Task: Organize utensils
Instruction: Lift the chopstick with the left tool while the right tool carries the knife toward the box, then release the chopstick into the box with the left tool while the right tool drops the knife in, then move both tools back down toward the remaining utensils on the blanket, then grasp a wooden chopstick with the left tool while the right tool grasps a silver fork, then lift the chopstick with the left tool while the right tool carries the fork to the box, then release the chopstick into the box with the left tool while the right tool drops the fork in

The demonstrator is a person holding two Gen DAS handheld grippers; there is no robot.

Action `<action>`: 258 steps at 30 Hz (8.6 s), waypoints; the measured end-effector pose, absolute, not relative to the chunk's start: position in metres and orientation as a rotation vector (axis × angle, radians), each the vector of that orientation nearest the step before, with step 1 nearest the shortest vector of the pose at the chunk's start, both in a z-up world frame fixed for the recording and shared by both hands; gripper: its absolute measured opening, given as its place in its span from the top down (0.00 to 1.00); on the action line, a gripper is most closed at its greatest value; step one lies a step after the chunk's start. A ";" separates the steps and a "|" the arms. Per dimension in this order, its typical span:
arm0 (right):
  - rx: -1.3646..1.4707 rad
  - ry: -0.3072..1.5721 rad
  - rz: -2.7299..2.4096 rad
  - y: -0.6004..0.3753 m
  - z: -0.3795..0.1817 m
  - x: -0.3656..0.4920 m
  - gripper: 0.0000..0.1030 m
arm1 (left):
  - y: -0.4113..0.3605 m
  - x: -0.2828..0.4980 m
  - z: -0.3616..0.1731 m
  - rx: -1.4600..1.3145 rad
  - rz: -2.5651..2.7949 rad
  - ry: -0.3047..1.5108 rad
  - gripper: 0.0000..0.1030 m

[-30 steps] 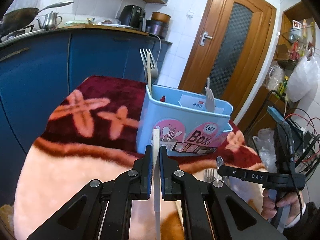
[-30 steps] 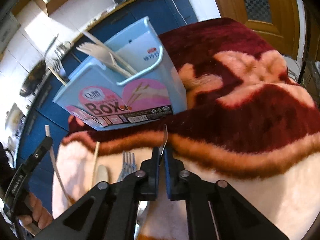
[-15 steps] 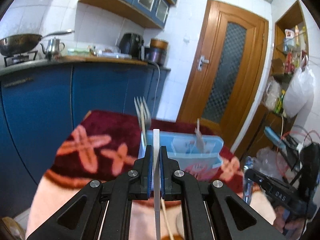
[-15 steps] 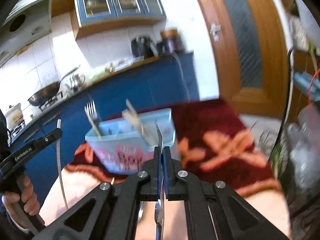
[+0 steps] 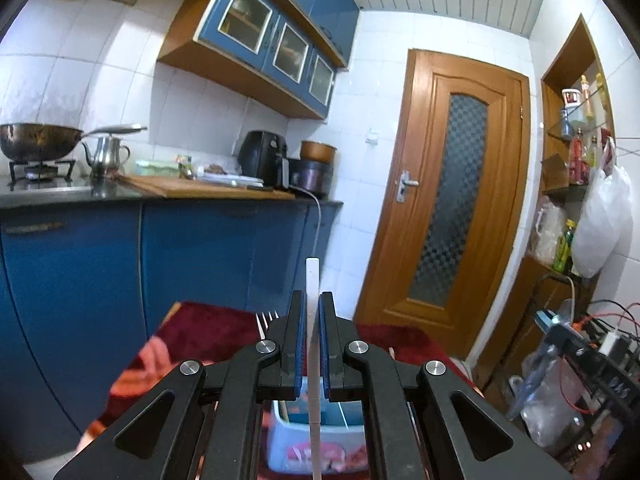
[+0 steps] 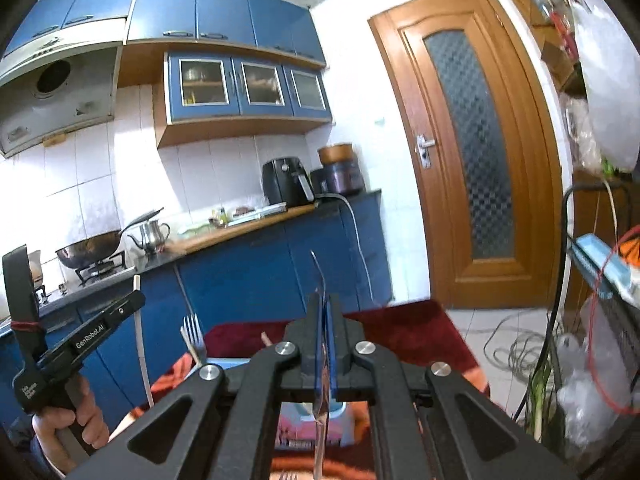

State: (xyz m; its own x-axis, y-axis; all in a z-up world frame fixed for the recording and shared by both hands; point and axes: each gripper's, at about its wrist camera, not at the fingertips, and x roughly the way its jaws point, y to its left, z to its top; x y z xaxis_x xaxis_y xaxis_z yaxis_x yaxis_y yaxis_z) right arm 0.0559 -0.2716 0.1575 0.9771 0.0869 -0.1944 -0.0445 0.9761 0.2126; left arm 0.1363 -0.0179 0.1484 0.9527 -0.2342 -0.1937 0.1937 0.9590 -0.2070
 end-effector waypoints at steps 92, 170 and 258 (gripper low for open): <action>0.301 0.511 0.165 -0.269 0.081 0.001 0.59 | -0.032 0.058 0.080 -0.037 -0.168 0.580 0.55; 0.297 0.779 0.229 -0.232 0.001 0.025 0.53 | -0.011 0.079 0.037 -0.146 -0.190 0.699 0.96; 0.123 0.237 0.121 -0.242 0.142 0.075 0.96 | -0.029 0.173 0.124 -0.143 -0.169 0.272 0.96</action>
State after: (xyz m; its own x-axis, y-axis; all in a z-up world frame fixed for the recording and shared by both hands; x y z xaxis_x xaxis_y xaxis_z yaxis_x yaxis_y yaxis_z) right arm 0.0752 -0.2422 0.1418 0.9650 0.1334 -0.2258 -0.1046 0.9853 0.1350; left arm 0.1728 -0.0293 0.1243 0.9494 -0.1845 -0.2543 0.1460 0.9758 -0.1631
